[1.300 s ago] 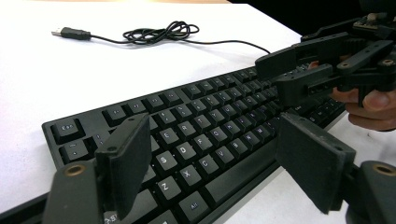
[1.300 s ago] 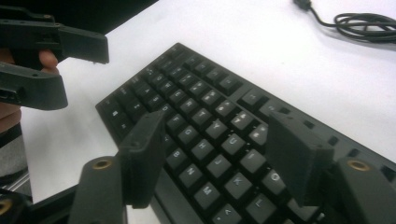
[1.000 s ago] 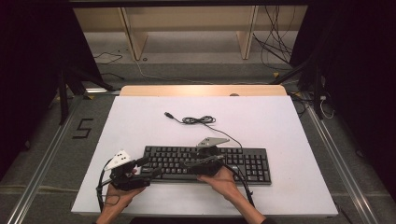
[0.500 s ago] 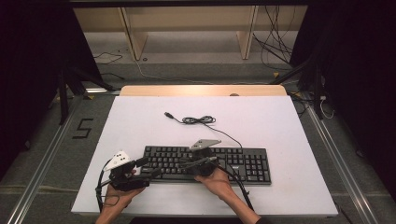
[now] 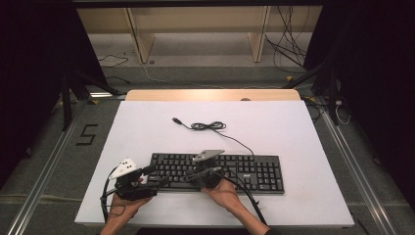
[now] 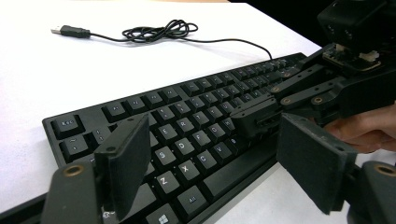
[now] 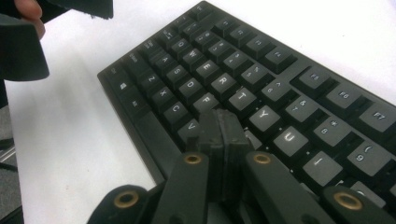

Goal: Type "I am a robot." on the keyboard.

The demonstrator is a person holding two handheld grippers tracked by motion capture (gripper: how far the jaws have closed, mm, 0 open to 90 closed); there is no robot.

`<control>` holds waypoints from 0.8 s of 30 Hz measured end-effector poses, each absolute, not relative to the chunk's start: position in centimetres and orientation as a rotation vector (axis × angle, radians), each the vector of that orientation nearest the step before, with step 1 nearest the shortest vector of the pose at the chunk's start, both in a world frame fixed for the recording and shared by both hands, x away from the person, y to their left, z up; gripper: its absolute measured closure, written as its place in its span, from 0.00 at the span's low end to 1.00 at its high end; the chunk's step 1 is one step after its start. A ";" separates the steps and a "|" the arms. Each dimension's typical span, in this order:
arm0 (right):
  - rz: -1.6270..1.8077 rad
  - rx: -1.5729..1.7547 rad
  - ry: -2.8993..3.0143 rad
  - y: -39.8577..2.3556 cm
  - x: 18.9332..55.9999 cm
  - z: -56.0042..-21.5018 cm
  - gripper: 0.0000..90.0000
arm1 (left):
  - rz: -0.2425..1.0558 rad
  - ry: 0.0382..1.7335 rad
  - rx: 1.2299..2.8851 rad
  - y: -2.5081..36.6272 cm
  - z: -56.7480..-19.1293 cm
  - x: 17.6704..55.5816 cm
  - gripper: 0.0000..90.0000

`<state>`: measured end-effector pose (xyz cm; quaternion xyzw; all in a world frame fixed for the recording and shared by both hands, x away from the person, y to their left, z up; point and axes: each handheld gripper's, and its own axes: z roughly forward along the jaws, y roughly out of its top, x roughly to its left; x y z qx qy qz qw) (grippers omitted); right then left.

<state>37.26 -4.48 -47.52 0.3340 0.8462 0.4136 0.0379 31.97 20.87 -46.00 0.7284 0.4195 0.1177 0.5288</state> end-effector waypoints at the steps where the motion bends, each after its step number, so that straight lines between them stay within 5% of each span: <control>1: 1.267 1.020 2.597 -4.5 37.3 -47.6 1.00 | 0.281 1.001 1.740 20.9 -46.0 32.0 0.29; 24: 1.296 1.035 2.584 -4.6 37.1 -47.7 0.97 | 0.284 1.002 1.745 20.9 -46.0 32.0 0.28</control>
